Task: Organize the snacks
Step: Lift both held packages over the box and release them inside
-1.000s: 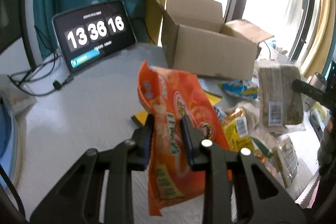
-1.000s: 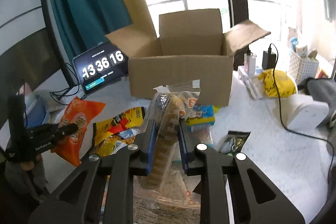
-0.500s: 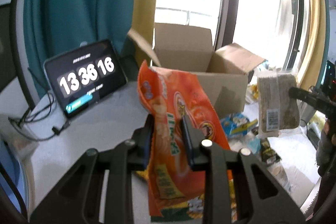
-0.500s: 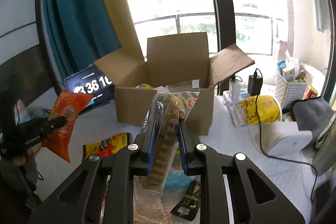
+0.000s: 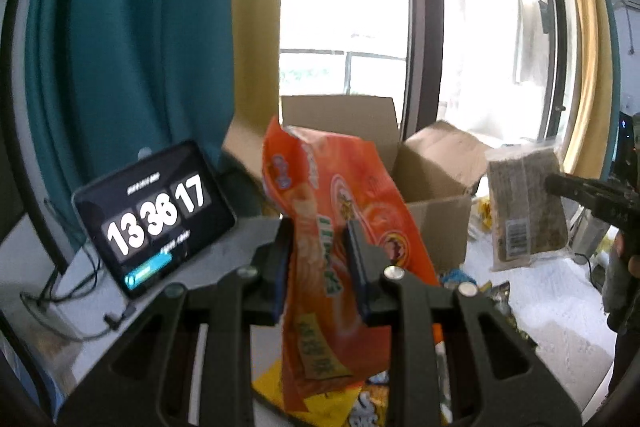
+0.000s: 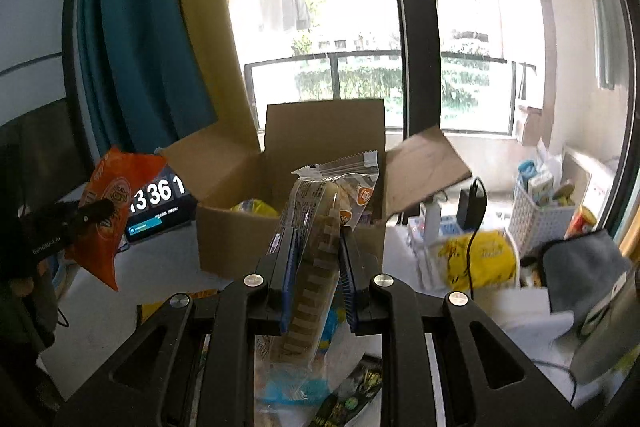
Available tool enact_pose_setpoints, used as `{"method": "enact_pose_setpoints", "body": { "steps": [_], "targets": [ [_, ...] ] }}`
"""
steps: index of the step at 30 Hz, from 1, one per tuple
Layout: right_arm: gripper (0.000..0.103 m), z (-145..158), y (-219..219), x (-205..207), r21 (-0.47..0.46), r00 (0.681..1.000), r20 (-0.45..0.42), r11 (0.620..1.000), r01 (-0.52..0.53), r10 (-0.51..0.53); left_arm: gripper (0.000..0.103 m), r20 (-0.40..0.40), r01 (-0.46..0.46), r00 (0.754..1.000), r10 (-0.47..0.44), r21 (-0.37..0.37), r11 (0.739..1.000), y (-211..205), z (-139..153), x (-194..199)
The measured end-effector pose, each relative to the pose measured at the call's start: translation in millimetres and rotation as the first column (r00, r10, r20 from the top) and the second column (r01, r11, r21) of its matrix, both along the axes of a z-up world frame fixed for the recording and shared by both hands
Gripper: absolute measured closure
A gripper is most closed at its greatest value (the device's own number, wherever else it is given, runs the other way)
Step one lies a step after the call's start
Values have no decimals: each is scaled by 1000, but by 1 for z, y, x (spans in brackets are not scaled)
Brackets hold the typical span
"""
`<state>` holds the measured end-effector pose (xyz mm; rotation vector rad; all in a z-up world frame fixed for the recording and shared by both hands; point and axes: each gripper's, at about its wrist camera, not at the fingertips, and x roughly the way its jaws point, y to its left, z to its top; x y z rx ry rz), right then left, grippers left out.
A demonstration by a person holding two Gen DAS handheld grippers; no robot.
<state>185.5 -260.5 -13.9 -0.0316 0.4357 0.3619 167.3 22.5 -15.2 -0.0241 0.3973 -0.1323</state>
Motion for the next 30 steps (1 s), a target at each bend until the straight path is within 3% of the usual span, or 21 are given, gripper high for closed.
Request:
{"method": "enact_pose_setpoints", "body": {
  "steps": [13, 30],
  "targets": [
    [82, 32, 4, 44, -27, 994, 109, 1000, 8, -5, 76, 125, 28, 992, -36, 63, 998, -15, 38, 47],
    [82, 39, 10, 118, -17, 988, 152, 999, 38, -35, 76, 135, -25, 991, 18, 52, 998, -14, 31, 143]
  ]
}}
